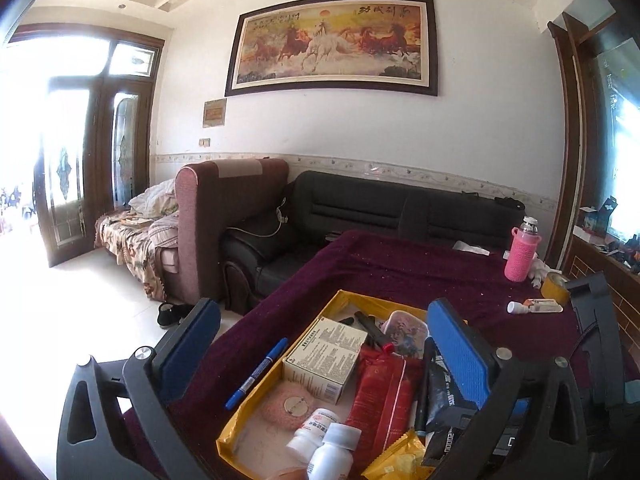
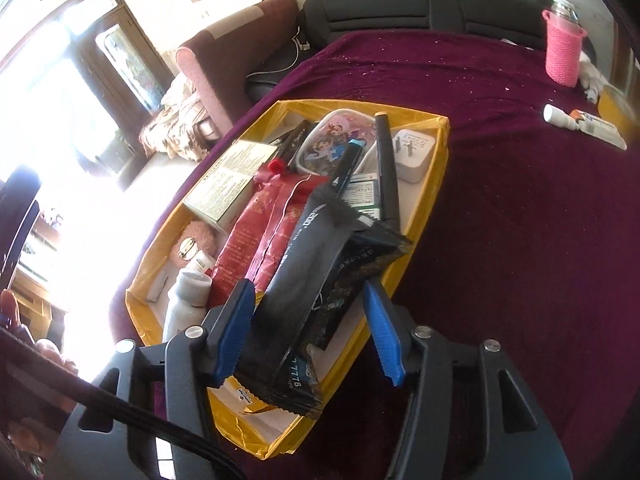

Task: Organize objects
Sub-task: 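Lower the black packet into the tray and open the right gripper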

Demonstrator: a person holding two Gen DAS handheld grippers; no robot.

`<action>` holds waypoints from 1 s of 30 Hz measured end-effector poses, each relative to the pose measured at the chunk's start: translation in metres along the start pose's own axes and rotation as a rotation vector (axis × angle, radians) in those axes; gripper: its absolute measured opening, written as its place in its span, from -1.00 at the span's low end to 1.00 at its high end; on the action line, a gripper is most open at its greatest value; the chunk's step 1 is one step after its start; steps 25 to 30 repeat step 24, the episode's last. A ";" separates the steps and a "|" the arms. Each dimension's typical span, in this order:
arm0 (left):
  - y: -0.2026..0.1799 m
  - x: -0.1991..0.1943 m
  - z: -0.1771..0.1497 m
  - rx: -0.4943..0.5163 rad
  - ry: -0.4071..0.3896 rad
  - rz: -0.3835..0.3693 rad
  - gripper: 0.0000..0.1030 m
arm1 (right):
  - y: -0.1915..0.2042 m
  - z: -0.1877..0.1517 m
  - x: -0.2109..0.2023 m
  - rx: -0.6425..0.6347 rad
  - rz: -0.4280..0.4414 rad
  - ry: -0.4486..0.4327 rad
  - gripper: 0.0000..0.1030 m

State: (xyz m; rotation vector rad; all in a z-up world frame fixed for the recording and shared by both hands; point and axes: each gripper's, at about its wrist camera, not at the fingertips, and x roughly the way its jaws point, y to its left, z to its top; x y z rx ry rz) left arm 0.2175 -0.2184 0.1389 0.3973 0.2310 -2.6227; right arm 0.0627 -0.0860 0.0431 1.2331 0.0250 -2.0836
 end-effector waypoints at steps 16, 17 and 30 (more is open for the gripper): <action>-0.026 0.008 -0.022 0.018 0.217 0.089 0.98 | 0.004 -0.020 -0.054 -0.061 -0.151 -0.256 0.22; -0.025 0.007 -0.021 0.014 0.215 0.097 0.98 | 0.004 -0.021 -0.055 -0.065 -0.154 -0.259 0.22; -0.025 -0.001 -0.020 0.021 0.209 0.123 0.98 | 0.013 -0.024 -0.058 -0.107 -0.163 -0.259 0.22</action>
